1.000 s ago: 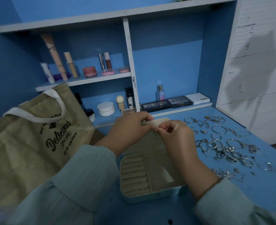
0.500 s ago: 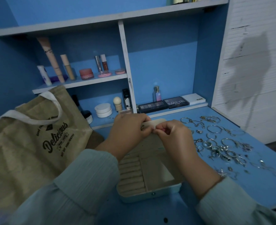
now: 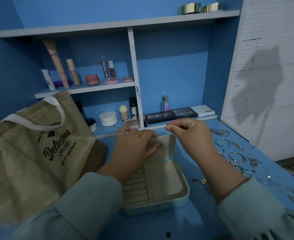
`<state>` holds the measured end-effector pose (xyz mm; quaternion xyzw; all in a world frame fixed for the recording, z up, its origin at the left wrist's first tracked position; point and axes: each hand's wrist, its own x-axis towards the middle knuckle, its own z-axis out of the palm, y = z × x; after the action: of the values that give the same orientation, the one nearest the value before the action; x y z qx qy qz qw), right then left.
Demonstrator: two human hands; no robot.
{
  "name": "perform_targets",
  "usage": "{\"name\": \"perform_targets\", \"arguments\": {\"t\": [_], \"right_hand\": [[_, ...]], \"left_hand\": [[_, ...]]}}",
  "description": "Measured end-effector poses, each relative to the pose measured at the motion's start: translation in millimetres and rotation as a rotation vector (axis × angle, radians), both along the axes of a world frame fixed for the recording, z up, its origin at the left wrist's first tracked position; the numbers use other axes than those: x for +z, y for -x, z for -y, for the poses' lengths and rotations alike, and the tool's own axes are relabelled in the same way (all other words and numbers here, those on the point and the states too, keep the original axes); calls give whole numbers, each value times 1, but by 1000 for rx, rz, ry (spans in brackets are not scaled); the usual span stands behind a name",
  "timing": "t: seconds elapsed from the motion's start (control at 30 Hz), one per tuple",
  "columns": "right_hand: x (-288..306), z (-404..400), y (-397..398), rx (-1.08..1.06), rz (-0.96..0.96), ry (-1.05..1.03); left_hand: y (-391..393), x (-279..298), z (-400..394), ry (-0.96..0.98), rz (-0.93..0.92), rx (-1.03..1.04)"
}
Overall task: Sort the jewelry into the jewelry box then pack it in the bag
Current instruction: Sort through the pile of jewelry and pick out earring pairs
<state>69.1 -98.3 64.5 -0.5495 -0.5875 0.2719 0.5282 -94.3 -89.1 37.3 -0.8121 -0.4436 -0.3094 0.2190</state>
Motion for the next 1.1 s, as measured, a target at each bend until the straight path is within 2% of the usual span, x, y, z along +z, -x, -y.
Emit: {"name": "perform_targets", "arguments": {"t": [0.17,0.4,0.63,0.97,1.1], "right_hand": [[2,0,3,81,105,54],[5,-2,3,261,182,167],[8,0,2,385,246,246],[1,3,-1,505,110,338],[4,1,-2,547,197,364]], "left_hand": [[1,-10,10,-184,-4,-52],[-3,-24,20,-370,-57,-9],[-1,-35,27,-436,-61,-5],[1,-45,28,-499,-73,17],[2,-45,28,-490,-72,16]]}}
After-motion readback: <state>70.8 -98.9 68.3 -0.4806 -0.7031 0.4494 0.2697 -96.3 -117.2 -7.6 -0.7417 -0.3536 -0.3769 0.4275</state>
